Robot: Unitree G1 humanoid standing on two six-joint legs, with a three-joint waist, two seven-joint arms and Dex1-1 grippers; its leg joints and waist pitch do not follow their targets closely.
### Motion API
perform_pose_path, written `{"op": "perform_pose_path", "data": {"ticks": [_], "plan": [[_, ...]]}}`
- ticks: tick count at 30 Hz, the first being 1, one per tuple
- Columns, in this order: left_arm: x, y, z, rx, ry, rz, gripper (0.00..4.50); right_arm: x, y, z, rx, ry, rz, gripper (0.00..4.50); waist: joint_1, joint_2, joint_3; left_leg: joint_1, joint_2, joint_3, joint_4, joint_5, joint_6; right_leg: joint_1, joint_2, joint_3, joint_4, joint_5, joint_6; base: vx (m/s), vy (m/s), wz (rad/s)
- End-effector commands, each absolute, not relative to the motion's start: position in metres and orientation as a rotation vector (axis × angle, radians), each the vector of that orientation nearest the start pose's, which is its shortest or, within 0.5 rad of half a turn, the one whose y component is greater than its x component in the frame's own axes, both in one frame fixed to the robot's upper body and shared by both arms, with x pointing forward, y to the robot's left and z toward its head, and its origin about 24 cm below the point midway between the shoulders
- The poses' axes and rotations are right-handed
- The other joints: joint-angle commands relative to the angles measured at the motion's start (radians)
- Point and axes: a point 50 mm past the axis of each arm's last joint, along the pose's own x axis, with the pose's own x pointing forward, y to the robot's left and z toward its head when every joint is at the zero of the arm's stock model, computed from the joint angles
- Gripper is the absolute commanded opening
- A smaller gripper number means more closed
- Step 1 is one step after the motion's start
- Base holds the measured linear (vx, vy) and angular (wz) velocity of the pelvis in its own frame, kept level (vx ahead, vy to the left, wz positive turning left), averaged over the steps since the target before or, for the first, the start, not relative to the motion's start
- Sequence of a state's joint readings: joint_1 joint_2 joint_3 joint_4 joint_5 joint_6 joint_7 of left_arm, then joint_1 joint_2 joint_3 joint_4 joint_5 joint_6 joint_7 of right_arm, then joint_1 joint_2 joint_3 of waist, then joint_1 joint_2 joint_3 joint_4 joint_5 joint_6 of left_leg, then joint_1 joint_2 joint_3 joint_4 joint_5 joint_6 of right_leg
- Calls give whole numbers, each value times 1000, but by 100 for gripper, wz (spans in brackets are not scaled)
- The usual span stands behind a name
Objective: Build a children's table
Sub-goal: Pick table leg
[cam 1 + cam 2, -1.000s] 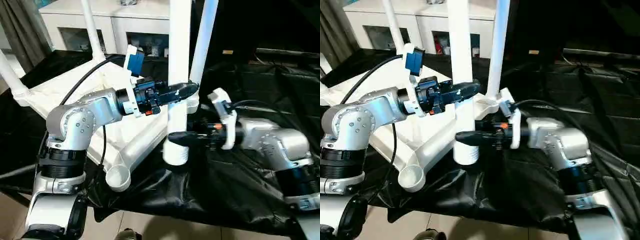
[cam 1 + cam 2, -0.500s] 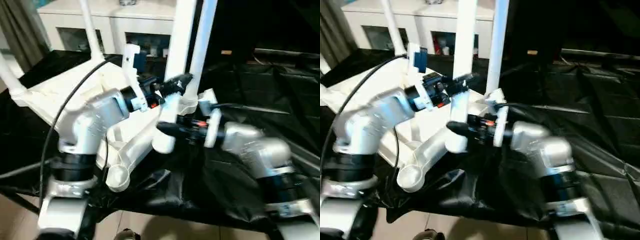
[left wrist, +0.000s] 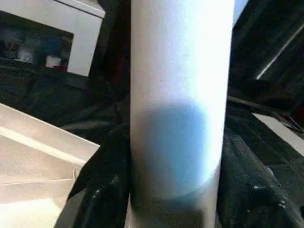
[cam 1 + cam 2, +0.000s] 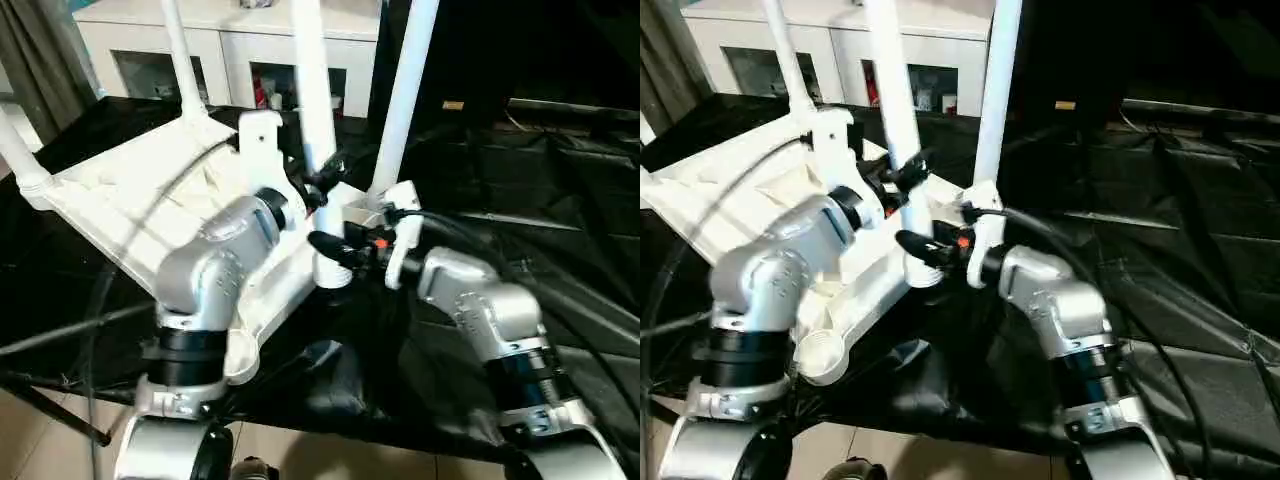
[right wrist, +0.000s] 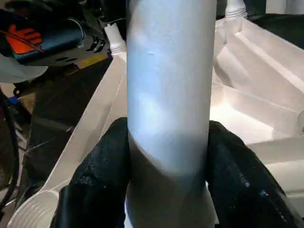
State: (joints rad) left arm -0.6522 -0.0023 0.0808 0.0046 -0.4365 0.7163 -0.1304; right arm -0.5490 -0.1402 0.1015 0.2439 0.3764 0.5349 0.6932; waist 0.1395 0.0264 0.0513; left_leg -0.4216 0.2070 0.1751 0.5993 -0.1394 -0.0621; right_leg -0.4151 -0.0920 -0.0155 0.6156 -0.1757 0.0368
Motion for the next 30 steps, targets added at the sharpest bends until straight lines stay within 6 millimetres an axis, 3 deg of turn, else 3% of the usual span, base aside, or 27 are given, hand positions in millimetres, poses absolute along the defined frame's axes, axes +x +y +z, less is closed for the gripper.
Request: {"op": "perform_pose_path", "data": {"ticks": [1,3,4,5,6,11,12,15,18,21,24,30], "plan": [[338,88,169,-335,83,-459,211,327,-81,114,185,165,959,190,-6,-8,-80,34,1,0,-71,-237,-37,39,-18,5,-69,-168,-140,0,0,0],[338,87,173,-352,70,-474,214,327,-82,114,176,159,950,190,-5,-8,-79,34,1,1,-71,-244,-38,38,-18,4,-70,-173,-142,0,0,0],[338,87,174,-352,65,-495,214,327,-82,113,187,156,961,190,-4,-1,-79,34,1,-1,-72,-246,-41,39,-19,4,-68,-174,-141,0,0,0],[338,87,176,-357,59,-520,199,327,-83,115,208,149,979,190,-6,-4,-79,35,1,0,-71,-252,-41,38,-18,4,-71,-174,-141,0,0,0],[337,87,177,-359,55,-536,194,326,-84,116,224,144,993,246,-6,-4,-80,35,0,0,-71,-252,-41,39,-18,4,-70,-171,-142,0,0,0],[329,86,186,-320,30,-799,189,319,-96,125,279,180,1156,277,-4,-2,-81,39,0,0,-70,-246,-30,41,-15,3,-65,-145,-159,0,0,0],[325,86,189,-309,28,-906,188,314,-102,128,275,205,1235,300,-5,-10,-79,39,0,2,-69,-236,-24,42,-14,3,-64,-135,-166,0,0,0],[319,86,196,-308,11,-1064,188,310,-110,131,257,238,1309,304,-2,-11,-80,37,0,4,-67,-212,-15,43,-17,4,-58,-116,-185,0,0,0],[315,86,203,-324,-25,-1153,188,309,-115,130,226,270,1348,305,-4,-24,-77,38,3,9,-68,-218,-11,41,-21,5,-61,-152,-199,0,0,0],[311,86,211,-378,-61,-1261,188,304,-117,127,198,320,1427,305,-1,-29,-77,38,3,9,-66,-217,-12,44,-23,6,-60,-170,-202,0,0,0],[303,84,214,-415,-68,-1355,188,301,-115,127,198,334,1462,305,-3,-27,-76,38,3,9,-66,-223,-10,42,-22,6,-59,-172,-204,0,0,0],[299,82,212,-436,-63,-1382,188,306,-110,126,230,331,1450,265,-3,-34,-75,40,5,8,-68,-239,-17,39,-23,7,-59,-184,-207,0,0,0]]}}
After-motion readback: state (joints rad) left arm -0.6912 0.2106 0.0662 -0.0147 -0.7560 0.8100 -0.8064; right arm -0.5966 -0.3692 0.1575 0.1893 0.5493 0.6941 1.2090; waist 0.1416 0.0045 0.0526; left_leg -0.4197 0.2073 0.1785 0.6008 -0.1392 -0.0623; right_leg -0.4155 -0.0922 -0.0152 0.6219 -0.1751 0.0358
